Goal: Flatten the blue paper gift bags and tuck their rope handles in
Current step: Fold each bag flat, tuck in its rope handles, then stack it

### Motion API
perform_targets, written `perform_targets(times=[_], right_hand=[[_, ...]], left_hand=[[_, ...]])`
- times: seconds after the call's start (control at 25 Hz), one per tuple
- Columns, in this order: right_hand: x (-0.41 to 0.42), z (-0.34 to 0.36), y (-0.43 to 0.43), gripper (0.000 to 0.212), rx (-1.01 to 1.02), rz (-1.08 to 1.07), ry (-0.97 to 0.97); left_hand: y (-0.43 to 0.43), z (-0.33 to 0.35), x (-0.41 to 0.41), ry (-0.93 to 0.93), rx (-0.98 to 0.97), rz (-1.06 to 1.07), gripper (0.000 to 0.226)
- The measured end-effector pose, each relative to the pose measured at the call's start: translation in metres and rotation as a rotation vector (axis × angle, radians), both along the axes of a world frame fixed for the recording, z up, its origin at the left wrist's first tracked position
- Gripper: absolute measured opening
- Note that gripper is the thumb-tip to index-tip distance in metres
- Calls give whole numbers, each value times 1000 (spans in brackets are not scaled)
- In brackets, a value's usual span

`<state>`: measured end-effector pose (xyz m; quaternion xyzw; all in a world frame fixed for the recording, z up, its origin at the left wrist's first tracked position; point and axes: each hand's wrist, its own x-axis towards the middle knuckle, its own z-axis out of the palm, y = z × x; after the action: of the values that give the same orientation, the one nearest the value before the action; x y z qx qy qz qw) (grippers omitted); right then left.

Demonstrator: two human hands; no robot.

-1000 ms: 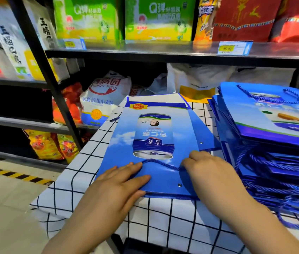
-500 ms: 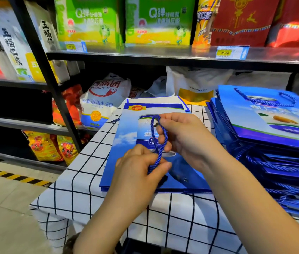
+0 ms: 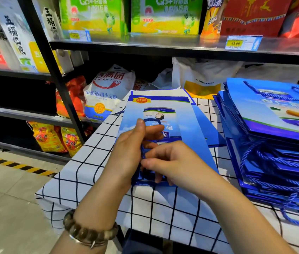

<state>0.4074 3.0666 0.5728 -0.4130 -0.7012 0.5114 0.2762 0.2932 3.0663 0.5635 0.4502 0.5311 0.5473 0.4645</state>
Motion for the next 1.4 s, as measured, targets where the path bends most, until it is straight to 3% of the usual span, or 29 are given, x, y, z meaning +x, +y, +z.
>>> perform_targets(times=[0.16, 0.28, 0.4, 0.52, 0.68, 0.84, 1.04, 1.2, 1.4], right_hand=[[5, -1, 5, 27, -30, -86, 24], [33, -1, 12, 22, 35, -228, -66], [55, -2, 12, 21, 163, -302, -213], [60, -7, 7, 24, 241, -307, -341], [62, -13, 4, 27, 352, -346, -428], [64, -15, 3, 20, 288, -350, -379], [64, -15, 3, 21, 336, -317, -338], [63, -20, 4, 14, 411, -189, -464], [63, -20, -5, 41, 501, 19, -595]], left_hand=[[3, -2, 1, 81, -35, -49, 46], [-10, -14, -8, 527, 230, 39, 30], [-27, -29, -5, 1044, 523, -119, 27], [-25, -42, 7, 1267, 599, -223, 33], [-22, -41, 3, 1262, 643, -247, 27], [-27, -42, -2, 1223, 656, -245, 4], [-27, -45, -2, 1336, 770, -199, 21], [-29, -46, 0, 1373, 776, -150, 31], [-33, -48, 6, 1250, 636, 65, 27]])
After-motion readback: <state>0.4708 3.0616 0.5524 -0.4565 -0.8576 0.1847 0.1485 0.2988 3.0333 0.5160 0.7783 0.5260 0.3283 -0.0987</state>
